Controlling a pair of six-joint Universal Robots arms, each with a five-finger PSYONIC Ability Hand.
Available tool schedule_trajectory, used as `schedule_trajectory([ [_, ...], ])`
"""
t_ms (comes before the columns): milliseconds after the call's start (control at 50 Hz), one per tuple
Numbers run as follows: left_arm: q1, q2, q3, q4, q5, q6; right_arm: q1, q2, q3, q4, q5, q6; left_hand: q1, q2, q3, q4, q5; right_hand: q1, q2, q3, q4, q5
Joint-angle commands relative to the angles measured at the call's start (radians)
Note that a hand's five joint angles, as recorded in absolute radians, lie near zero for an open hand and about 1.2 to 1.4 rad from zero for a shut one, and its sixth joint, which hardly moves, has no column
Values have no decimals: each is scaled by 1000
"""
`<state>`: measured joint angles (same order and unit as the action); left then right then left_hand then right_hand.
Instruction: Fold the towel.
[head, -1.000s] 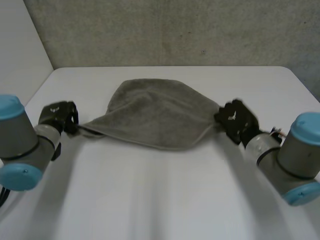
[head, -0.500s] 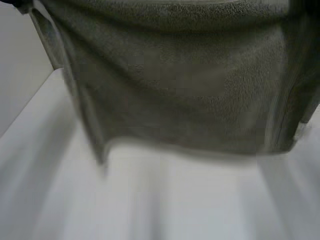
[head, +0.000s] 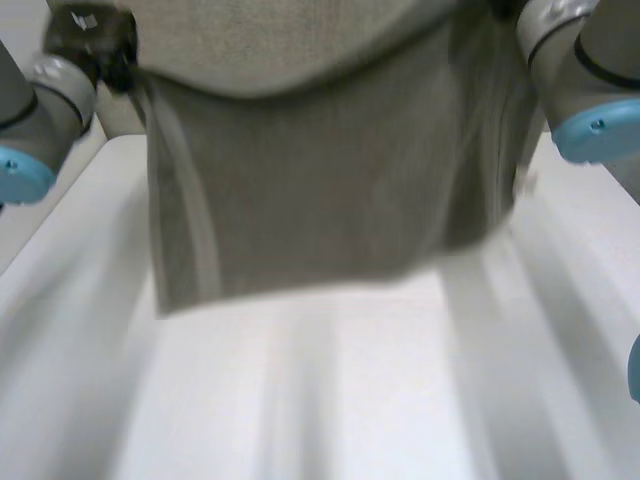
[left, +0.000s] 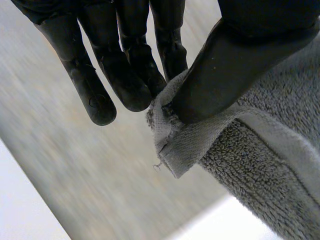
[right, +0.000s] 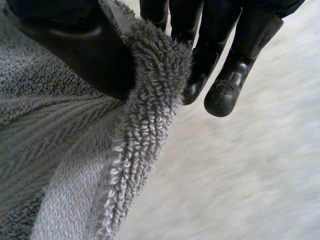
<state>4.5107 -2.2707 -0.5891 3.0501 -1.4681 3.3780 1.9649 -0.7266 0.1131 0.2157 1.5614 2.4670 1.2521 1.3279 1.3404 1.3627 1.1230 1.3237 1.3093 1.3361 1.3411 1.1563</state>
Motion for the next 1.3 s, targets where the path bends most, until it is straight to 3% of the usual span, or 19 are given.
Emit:
schedule_trajectory([
  [20,1,45,172,111,-70,-8,0,-83,-70,-167,34,78,144,68,56,34,99,73,87,60,55,65],
  [100,1,92,158,150,-70,-12,-9,-112,-46,-139,28,139,144,68,56,34,99,73,87,60,55,65],
  [260,18,149,-89,168,-54,-9,-20,-137,114,151,-63,155,144,68,56,34,99,73,87,60,55,65],
  [300,25,152,-251,174,0,-6,-43,-137,230,258,-130,147,144,68,56,34,99,73,87,60,55,65],
  [380,44,146,-416,207,101,-2,-81,-146,387,283,-208,147,144,68,56,34,99,73,87,60,55,65],
  [460,87,138,-665,294,244,6,-132,-186,682,239,-300,109,144,68,56,34,99,73,87,60,55,65],
  [480,87,138,-666,294,244,6,-132,-186,683,238,-300,109,144,68,56,34,99,73,87,60,55,65],
  [520,97,137,-795,360,287,27,-153,-209,883,156,-317,55,144,68,56,34,99,73,87,60,55,65],
  [640,148,151,-972,424,304,144,-172,-284,1202,-17,-319,-51,144,68,56,34,99,73,87,60,55,65],
  [740,173,183,-1058,427,327,228,-172,-347,1351,-117,-319,-69,144,68,56,34,99,73,87,60,55,65],
  [820,177,189,-1094,431,344,254,-170,-379,1422,-168,-320,-66,136,60,47,25,90,73,87,60,55,65],
  [840,177,189,-1104,431,347,256,-170,-388,1450,-194,-320,-65,-53,-129,-142,-164,-99,73,87,60,55,65],
  [860,177,189,-1104,431,347,256,-170,-389,1450,-194,-320,-65,-55,-131,-143,-166,-101,73,87,60,55,65],
  [900,171,186,-1123,426,339,258,-170,-399,1490,-240,-320,-66,-341,-417,-430,-452,-387,73,87,60,55,65],
  [940,168,184,-1135,426,336,258,-170,-399,1502,-258,-319,-68,-415,-491,-504,-526,-461,73,87,60,55,65],
  [1200,119,194,-1161,437,319,247,-161,-389,1534,-282,-317,-71,-516,-592,-604,-627,-561,73,87,60,55,65],
  [1300,107,192,-1163,455,272,245,-159,-387,1560,-306,-317,-74,-630,-706,-719,-741,-676,73,87,60,55,65],
])
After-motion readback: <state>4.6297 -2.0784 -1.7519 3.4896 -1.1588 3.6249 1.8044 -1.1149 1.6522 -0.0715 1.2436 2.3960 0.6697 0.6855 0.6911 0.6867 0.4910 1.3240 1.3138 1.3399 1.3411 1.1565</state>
